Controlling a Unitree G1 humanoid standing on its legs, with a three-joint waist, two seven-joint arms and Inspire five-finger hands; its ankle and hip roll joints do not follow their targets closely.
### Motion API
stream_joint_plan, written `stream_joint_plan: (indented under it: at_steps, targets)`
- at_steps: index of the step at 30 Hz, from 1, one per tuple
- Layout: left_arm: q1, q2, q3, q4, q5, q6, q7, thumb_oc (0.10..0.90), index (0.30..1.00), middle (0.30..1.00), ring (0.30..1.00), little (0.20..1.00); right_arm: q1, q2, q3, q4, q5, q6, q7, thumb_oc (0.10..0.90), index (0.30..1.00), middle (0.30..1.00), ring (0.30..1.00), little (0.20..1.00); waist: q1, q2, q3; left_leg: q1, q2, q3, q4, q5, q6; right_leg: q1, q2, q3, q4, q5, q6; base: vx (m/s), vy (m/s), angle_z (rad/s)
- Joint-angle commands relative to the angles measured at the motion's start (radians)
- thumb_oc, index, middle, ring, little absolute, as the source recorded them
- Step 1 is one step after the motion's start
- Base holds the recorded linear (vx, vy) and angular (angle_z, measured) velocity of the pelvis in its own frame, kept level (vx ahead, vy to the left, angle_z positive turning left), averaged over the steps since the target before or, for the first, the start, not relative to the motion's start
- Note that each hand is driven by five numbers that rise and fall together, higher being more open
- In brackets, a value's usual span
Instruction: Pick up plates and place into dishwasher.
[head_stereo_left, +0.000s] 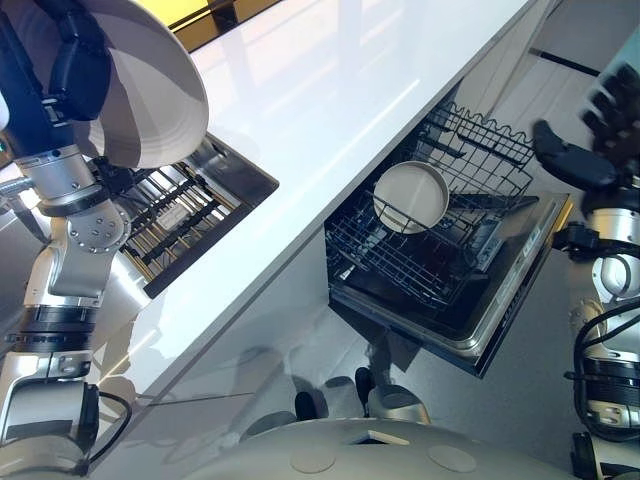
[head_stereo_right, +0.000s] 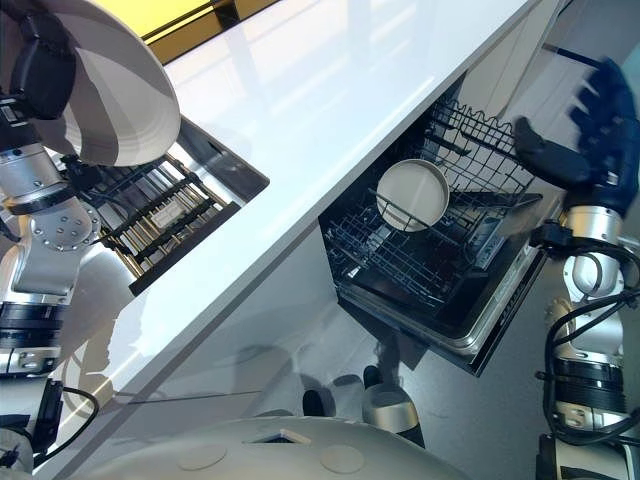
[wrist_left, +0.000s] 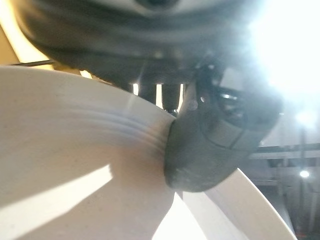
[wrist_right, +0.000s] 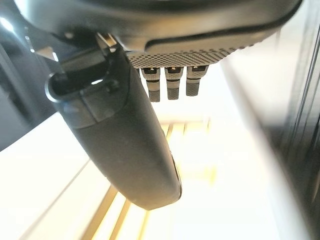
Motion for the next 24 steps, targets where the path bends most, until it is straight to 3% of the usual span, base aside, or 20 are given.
stream_joint_plan:
  at_steps: [1, 5, 12, 17, 24]
  targets:
    - [-0.169, 0.042, -0.079, 0.061, -0.006, 0.000, -0.010, 0.100, 0.300, 0.300, 0.300, 0.200, -0.148, 0.013, 0.027, -0.119, 0.060, -0.078, 0.141, 0.800, 0.900, 0.900, 0.900, 0.900, 0.046, -0.015, -0.137, -0.034, -0.015, -0.008, 0.007, -0.081, -0.006, -0.054, 0.030, -0.070, 0.162, -0.179, 0.046, 0.05, -0.053, 0.08]
    - [-0.201, 0.003, -0.152, 0.116, -0.086, 0.023, -0.082, 0.100, 0.300, 0.300, 0.300, 0.200, -0.206, 0.062, 0.155, -0.164, 0.069, -0.015, 0.166, 0.800, 0.900, 0.900, 0.900, 0.900, 0.065, -0.015, -0.137, -0.036, -0.015, -0.023, 0.003, -0.074, -0.007, -0.042, 0.031, -0.087, 0.147, -0.180, 0.039, 0.04, -0.051, 0.14]
    - [-0.203, -0.044, -0.182, 0.128, -0.163, 0.049, -0.107, 0.100, 0.300, 0.300, 0.300, 0.200, -0.257, 0.149, 0.259, -0.195, 0.115, 0.035, 0.147, 0.800, 0.900, 0.900, 0.900, 0.900, 0.093, -0.007, -0.136, -0.041, -0.016, -0.049, 0.003, -0.065, -0.009, -0.025, 0.029, -0.111, 0.131, -0.177, 0.033, 0.03, -0.033, 0.13]
    - [-0.186, -0.099, -0.164, 0.113, -0.175, 0.043, -0.046, 0.100, 0.300, 0.300, 0.300, 0.200, -0.287, 0.230, 0.320, -0.215, 0.131, 0.064, 0.125, 0.800, 0.900, 0.900, 0.900, 0.900, 0.116, -0.002, -0.137, -0.042, -0.018, -0.067, 0.003, -0.060, -0.012, -0.017, 0.024, -0.133, 0.127, -0.179, 0.030, 0.03, -0.018, 0.10]
    - [-0.189, -0.129, -0.173, 0.107, -0.116, 0.048, 0.039, 0.100, 0.300, 0.300, 0.300, 0.200, -0.303, 0.300, 0.409, -0.195, 0.230, 0.177, 0.073, 0.800, 0.900, 0.900, 0.900, 0.900, 0.138, -0.001, -0.142, -0.043, -0.018, -0.085, 0.003, -0.054, -0.016, -0.009, 0.021, -0.153, 0.130, -0.187, 0.024, 0.01, -0.001, 0.12]
